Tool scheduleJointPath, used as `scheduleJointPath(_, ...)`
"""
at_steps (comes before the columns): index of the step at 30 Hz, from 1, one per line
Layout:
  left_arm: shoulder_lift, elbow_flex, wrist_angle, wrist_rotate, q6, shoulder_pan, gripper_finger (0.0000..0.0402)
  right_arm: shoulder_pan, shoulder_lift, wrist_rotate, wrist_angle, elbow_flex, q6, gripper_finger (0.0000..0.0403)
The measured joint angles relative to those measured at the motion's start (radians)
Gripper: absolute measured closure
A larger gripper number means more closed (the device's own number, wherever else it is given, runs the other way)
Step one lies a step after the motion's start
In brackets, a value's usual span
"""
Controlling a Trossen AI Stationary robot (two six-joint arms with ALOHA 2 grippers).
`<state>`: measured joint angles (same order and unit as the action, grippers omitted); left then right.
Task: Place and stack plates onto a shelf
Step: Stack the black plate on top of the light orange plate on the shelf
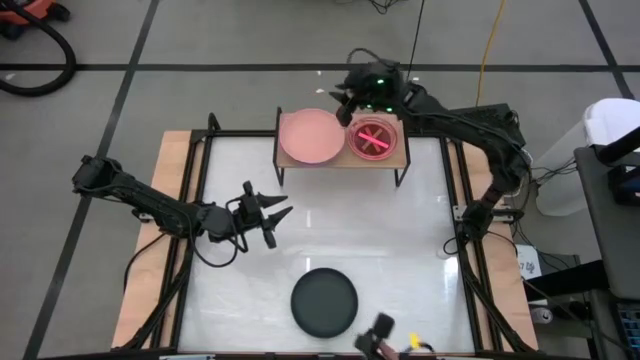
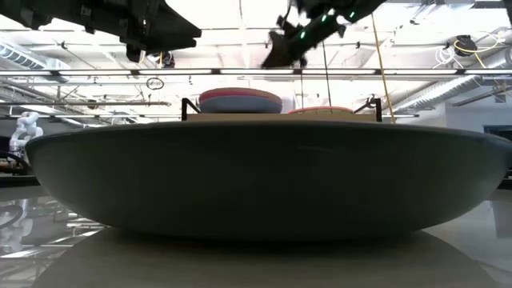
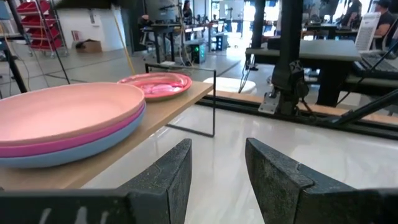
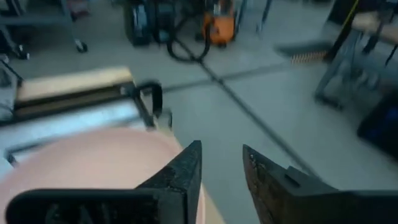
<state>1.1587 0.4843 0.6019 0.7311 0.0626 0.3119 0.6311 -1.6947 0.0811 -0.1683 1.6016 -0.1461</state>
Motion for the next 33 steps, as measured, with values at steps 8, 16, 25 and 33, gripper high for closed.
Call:
scheduleJointPath(8, 0.0, 0.0, -0.077, -0.076, -0.001, 0.0, 0.0247, -0.085, 0.282, 0.16, -0.018, 0.0, -0.102, 0.0292)
scheduleJointPath(16, 0.025, 0.157, -0.382, -0.107, 0.01, 0.048, 0.0247, -0.31, 0.587, 0.237, -0.144, -0.199, -0.047, 0.0297)
scheduleJointPath(25, 0.168, 0.329, -0.553, -0.25, 0.257, 0.102, 0.0248, -0.638, 0.885, 0.073, 0.267, -0.787, 0.003, 0.0298)
scheduleJointPath(33, 0.262, 0.359, -0.702, -0.588, 0.568, 0.03, 0.0248, -0.74, 0.933, -0.103, 0.582, -1.078, -0.018, 0.0298)
